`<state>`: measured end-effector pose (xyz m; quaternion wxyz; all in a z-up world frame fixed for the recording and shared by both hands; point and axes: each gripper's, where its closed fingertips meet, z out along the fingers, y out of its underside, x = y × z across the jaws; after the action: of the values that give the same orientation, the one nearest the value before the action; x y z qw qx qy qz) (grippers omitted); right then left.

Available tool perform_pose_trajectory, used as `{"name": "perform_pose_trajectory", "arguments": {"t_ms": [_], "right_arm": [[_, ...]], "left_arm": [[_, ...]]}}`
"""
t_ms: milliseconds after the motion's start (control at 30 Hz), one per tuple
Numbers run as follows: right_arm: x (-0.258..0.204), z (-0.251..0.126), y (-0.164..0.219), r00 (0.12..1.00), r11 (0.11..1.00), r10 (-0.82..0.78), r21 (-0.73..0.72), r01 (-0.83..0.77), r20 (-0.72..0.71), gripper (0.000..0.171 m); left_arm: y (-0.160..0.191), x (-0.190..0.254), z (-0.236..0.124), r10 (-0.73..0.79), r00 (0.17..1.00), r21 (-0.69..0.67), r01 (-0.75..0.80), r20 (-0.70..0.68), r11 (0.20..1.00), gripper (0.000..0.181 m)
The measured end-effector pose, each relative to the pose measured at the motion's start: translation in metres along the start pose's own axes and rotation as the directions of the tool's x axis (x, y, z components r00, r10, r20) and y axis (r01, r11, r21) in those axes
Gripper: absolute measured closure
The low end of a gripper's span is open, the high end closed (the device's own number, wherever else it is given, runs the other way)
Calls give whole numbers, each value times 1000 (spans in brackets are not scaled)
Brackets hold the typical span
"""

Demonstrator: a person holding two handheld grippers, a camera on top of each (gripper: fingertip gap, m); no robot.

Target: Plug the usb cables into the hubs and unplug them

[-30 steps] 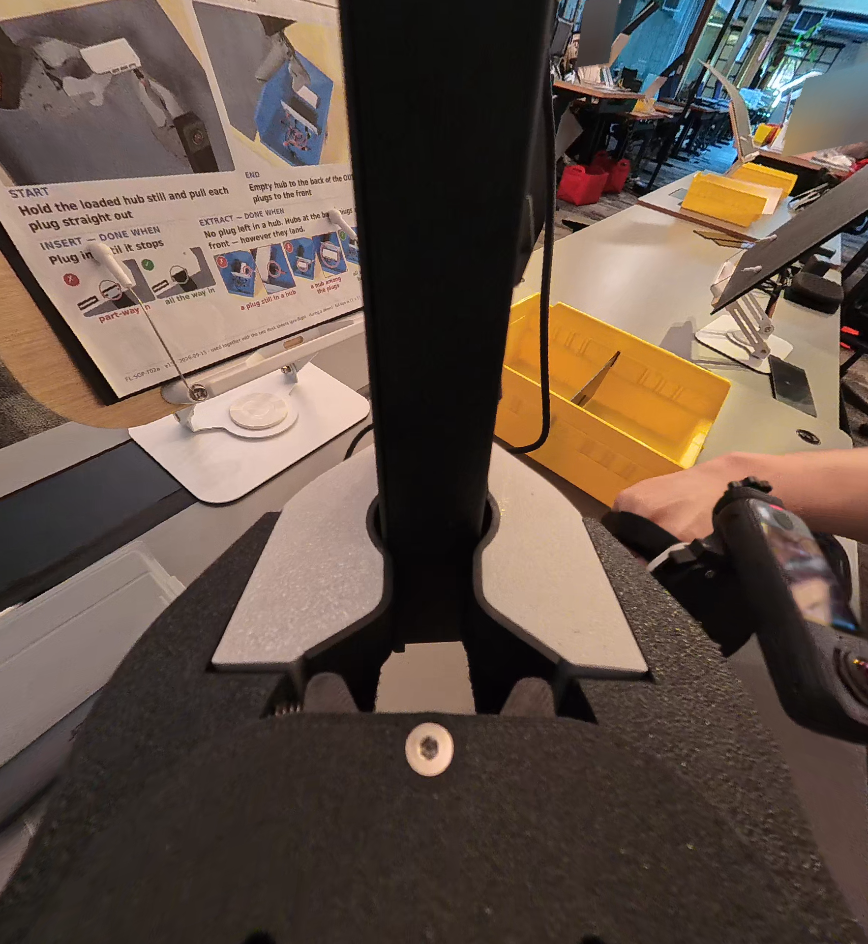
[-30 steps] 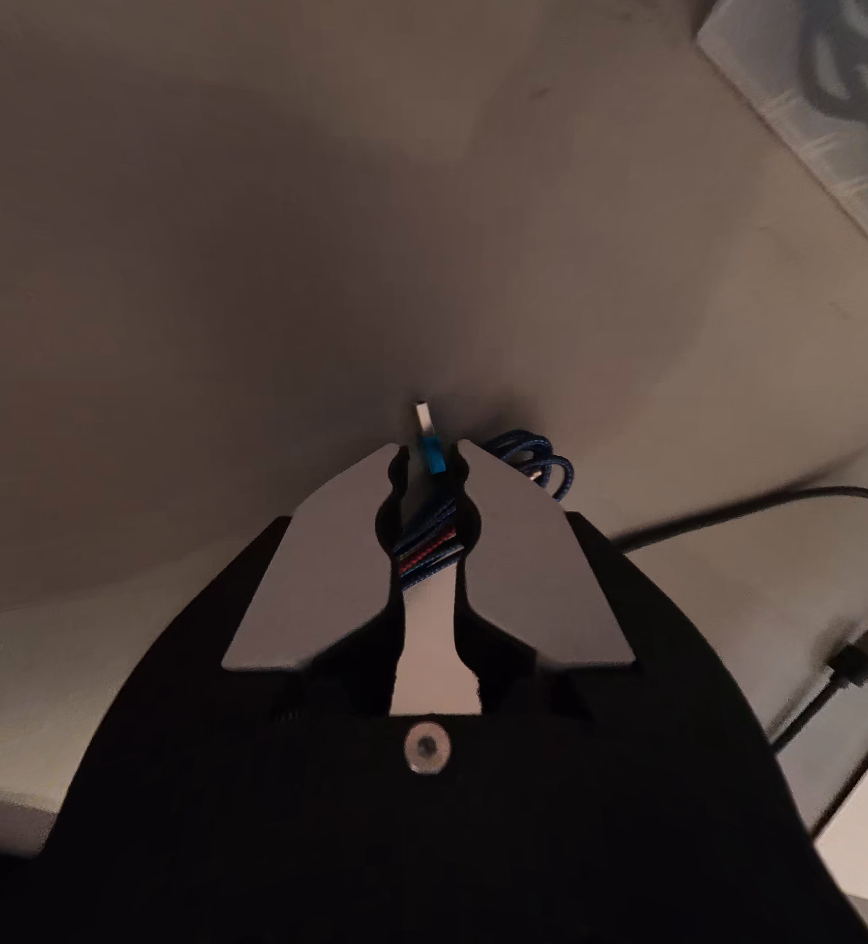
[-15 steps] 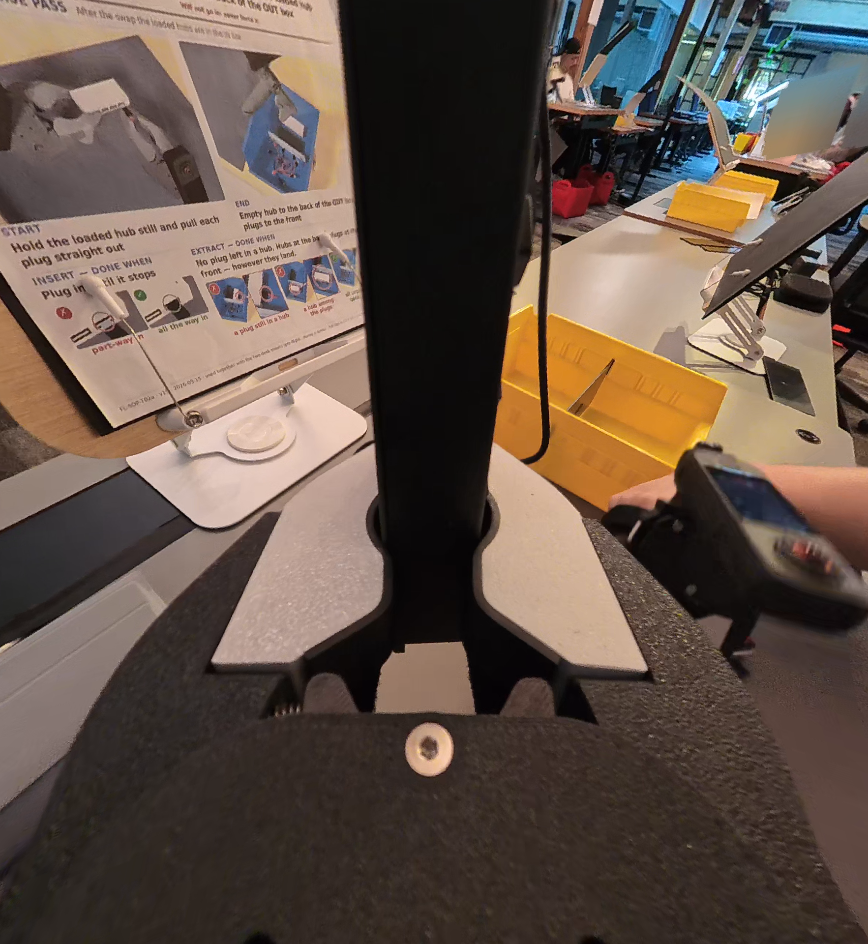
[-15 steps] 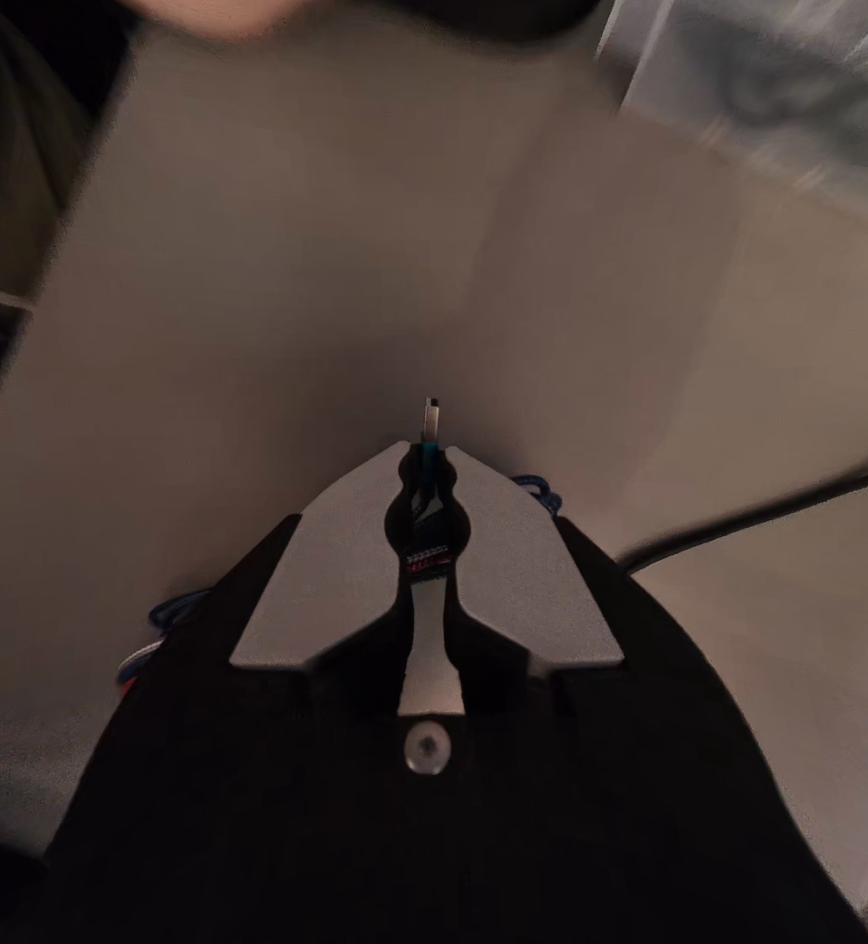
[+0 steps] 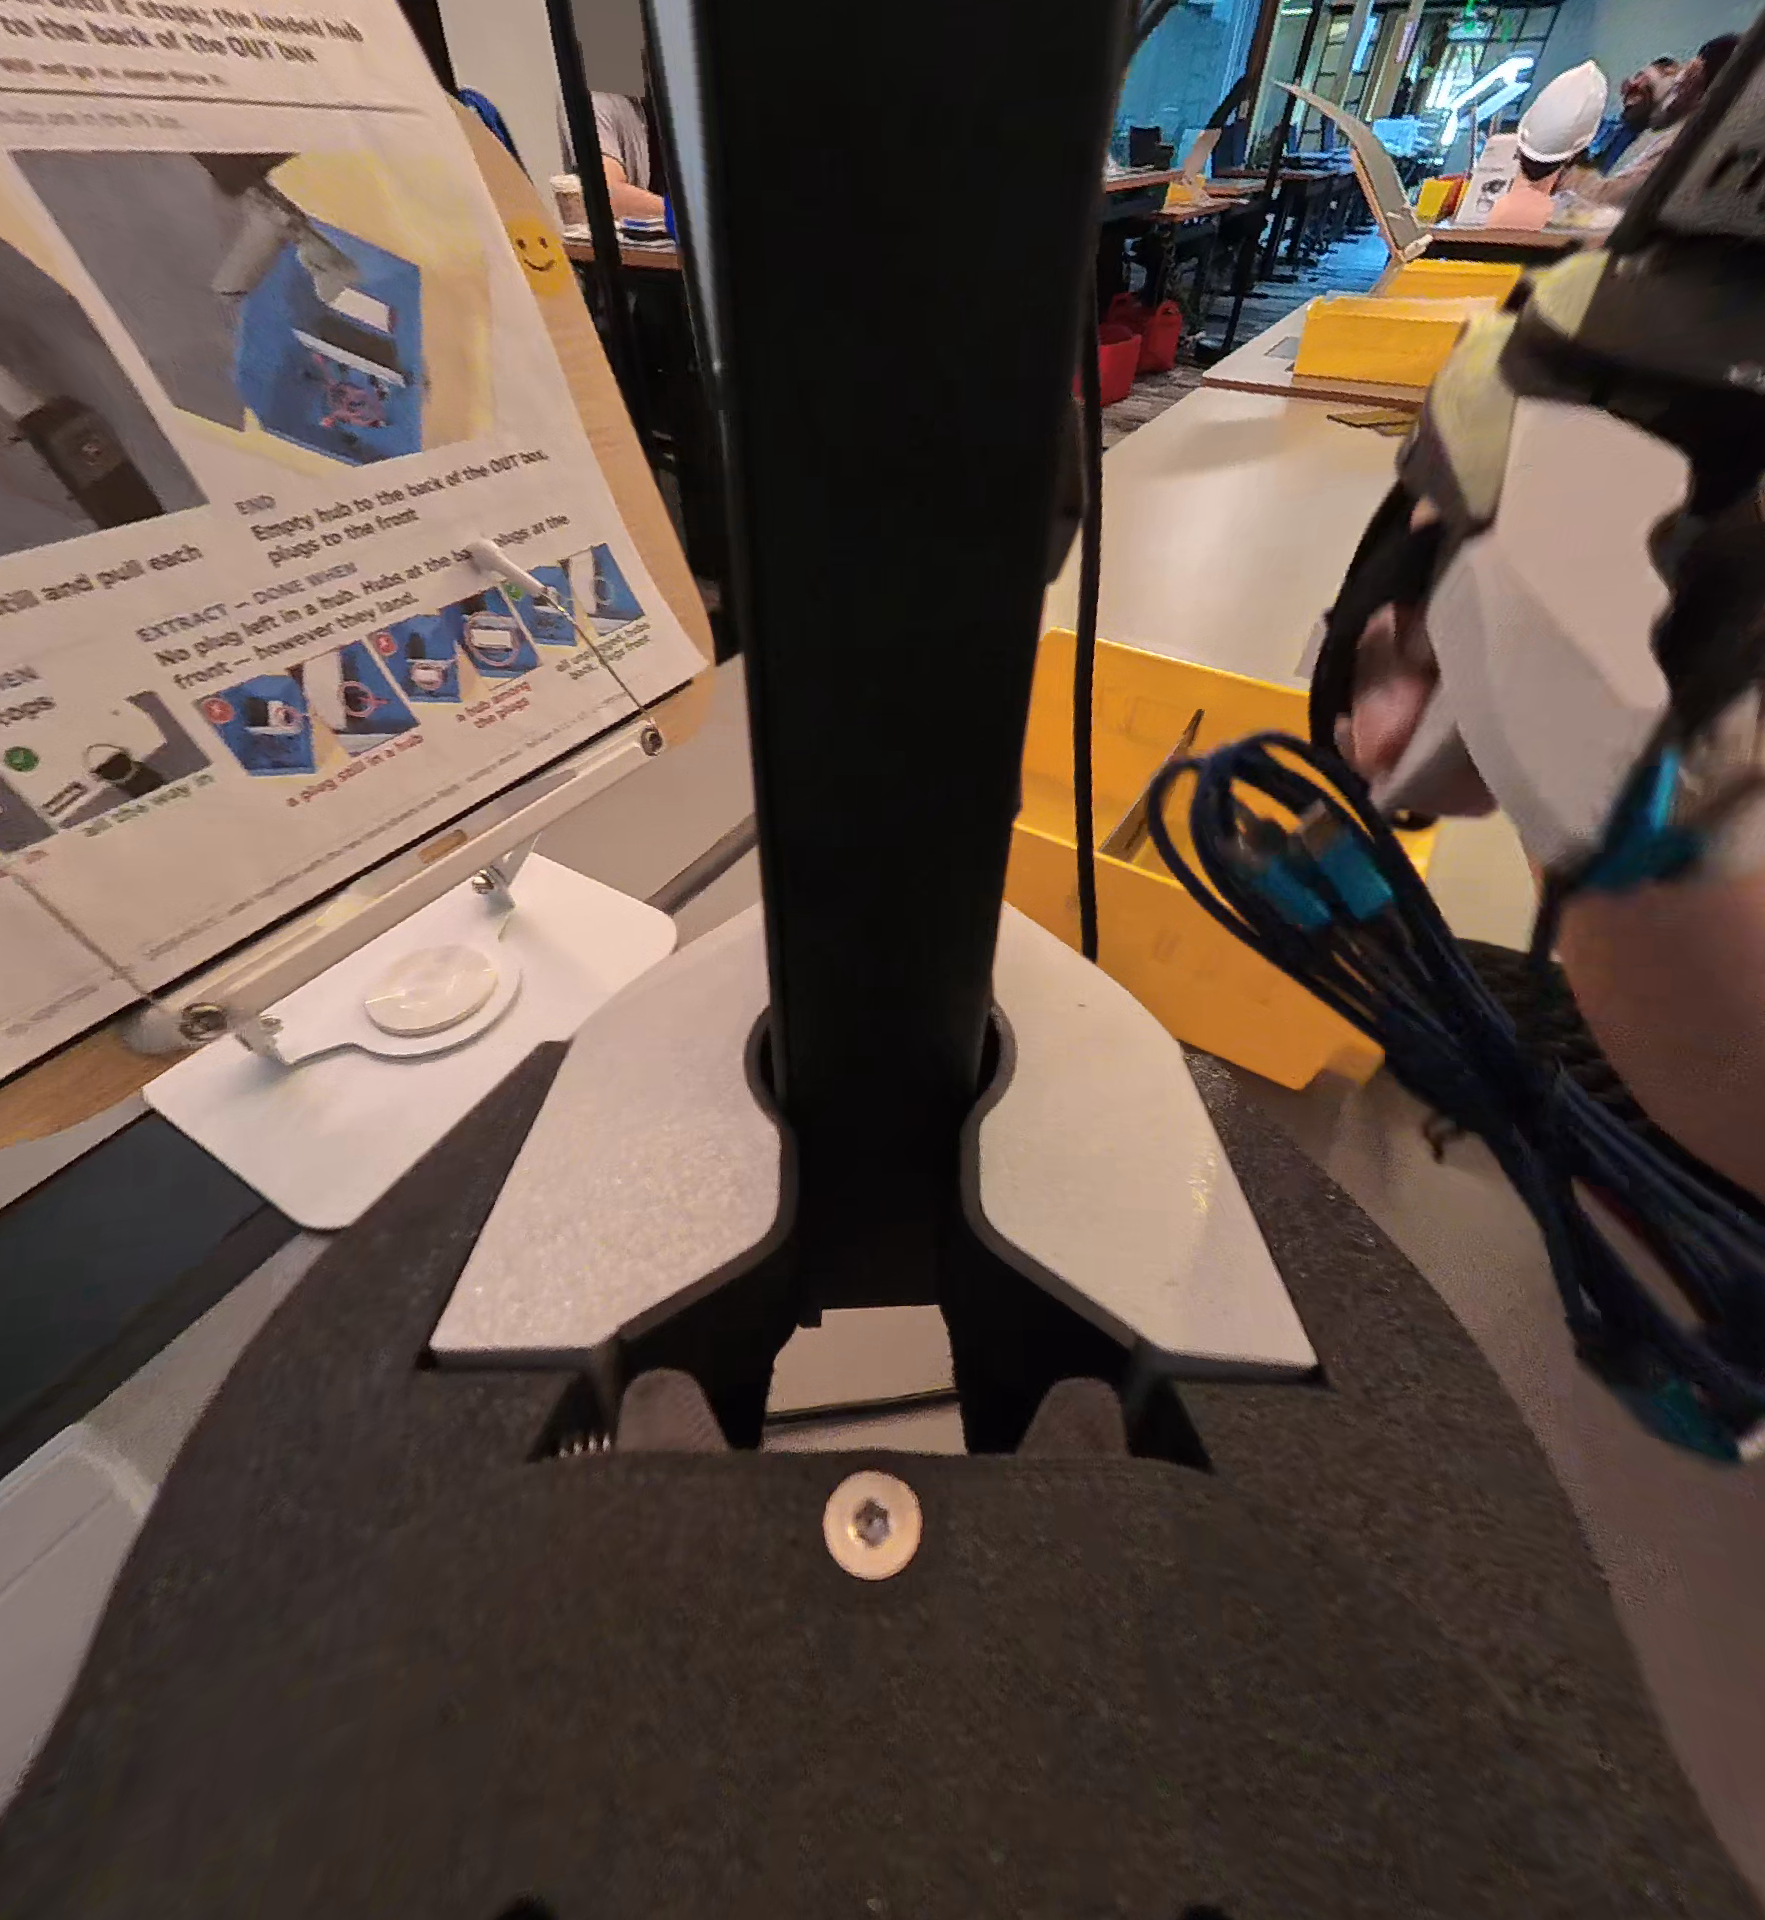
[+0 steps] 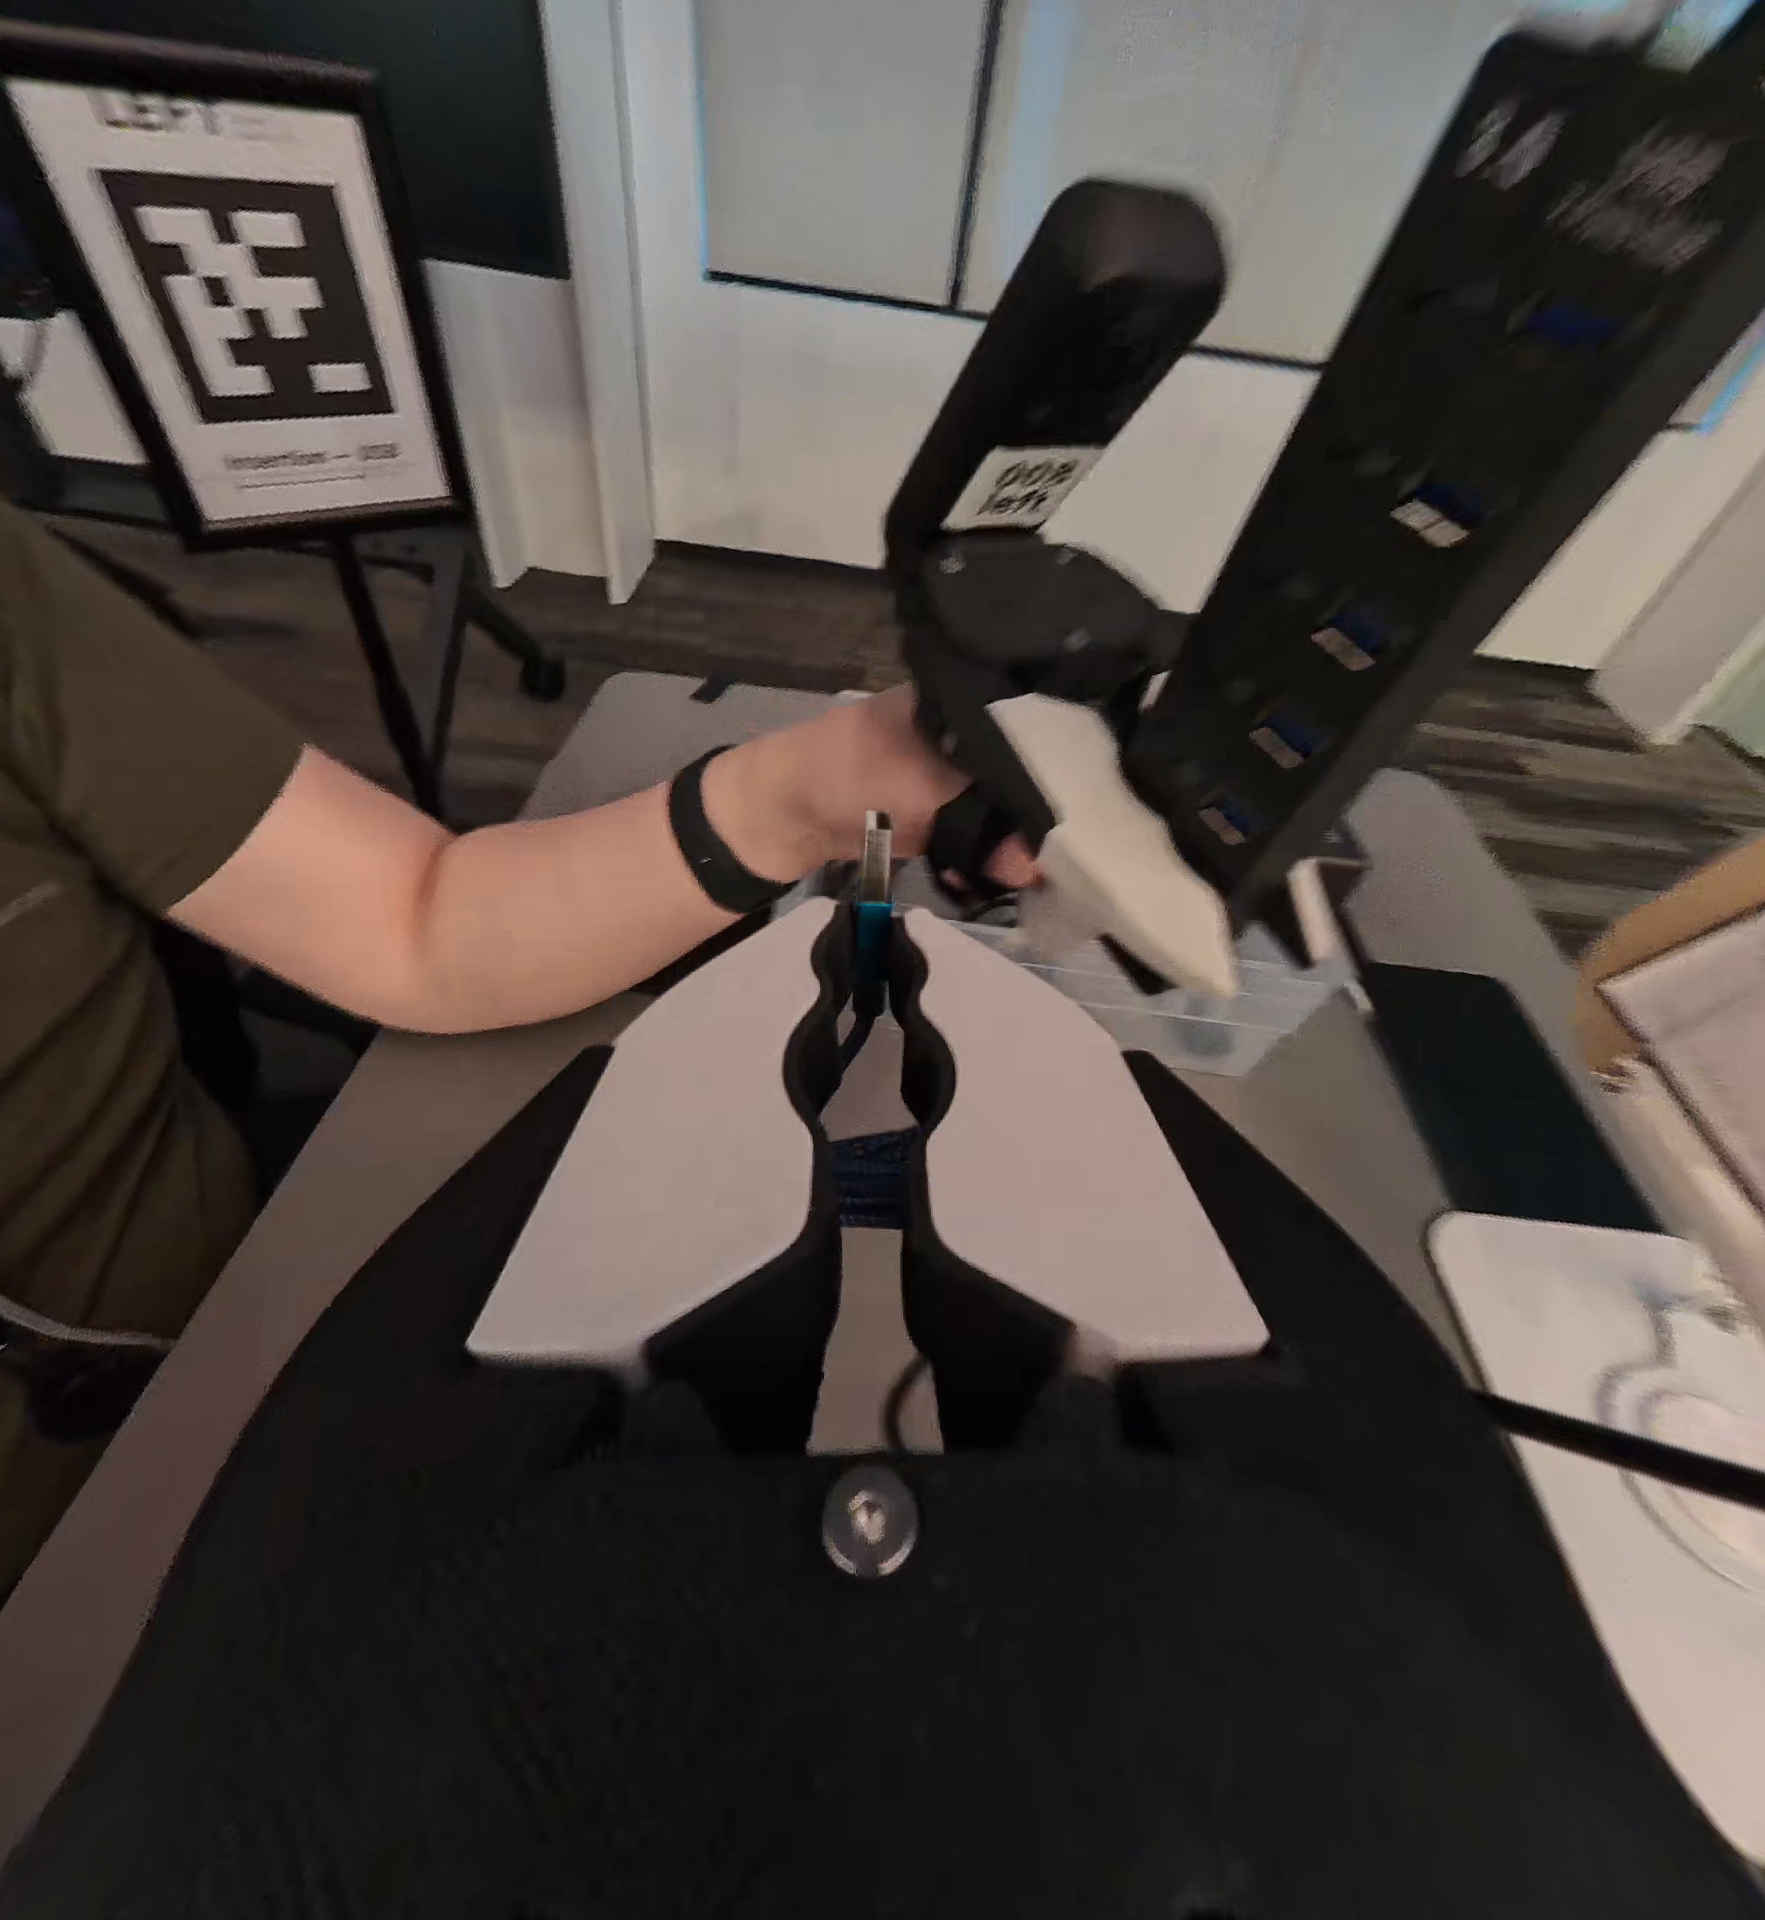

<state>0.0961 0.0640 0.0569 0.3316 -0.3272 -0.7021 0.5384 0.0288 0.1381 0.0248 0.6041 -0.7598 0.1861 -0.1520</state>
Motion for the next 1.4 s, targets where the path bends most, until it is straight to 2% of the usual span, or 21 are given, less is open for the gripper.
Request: {"name": "perform_pose_trajectory", "arguments": {"t_ms": [100,200,300,467,633,733,867,967,1033,1133,1267,1400], "right_arm": [[17,-18,-6,989,1000,-7,14,9,-149,164],[35,-32,6,954,999,-11,-36,1,-300,164],[42,-29,27,942,994,26,-90,-59,-333,164],[38,6,79,938,951,-13,-293,-95,-347,164],[17,33,127,931,876,96,-414,-247,-352,164],[17,16,156,898,792,-29,-558,-247,-439,164],[24,-17,160,812,664,-304,-722,-195,-499,164],[24,-25,147,739,584,-489,-803,-116,-462,164],[15,-23,154,722,508,-573,-859,-59,-388,164],[-1,-26,178,724,390,-630,-920,-19,-282,164],[-20,-27,201,744,370,-618,-929,-7,-252,164],[-31,-23,206,666,340,-713,-939,59,-216,164]], "left_arm": [[2,6,9,-24,1000,-9,24,-19,1000,154],[6,3,14,-21,1000,-34,21,18,999,154],[11,-5,12,-15,997,-72,21,72,997,154],[18,-33,-10,-34,984,-97,52,175,994,154],[17,-43,-24,-97,981,-59,108,169,992,154],[18,-44,-25,-97,982,-68,109,161,992,154],[23,-46,-21,-92,982,-93,108,165,990,154],[25,-46,-19,-97,983,-101,114,157,988,154],[26,-47,-19,-103,983,-102,119,153,988,154],[26,-49,-21,-120,982,-92,134,146,987,154],[23,-48,-24,-137,982,-71,147,131,987,154],[22,-46,-24,-133,983,-72,142,125,987,154]]}}
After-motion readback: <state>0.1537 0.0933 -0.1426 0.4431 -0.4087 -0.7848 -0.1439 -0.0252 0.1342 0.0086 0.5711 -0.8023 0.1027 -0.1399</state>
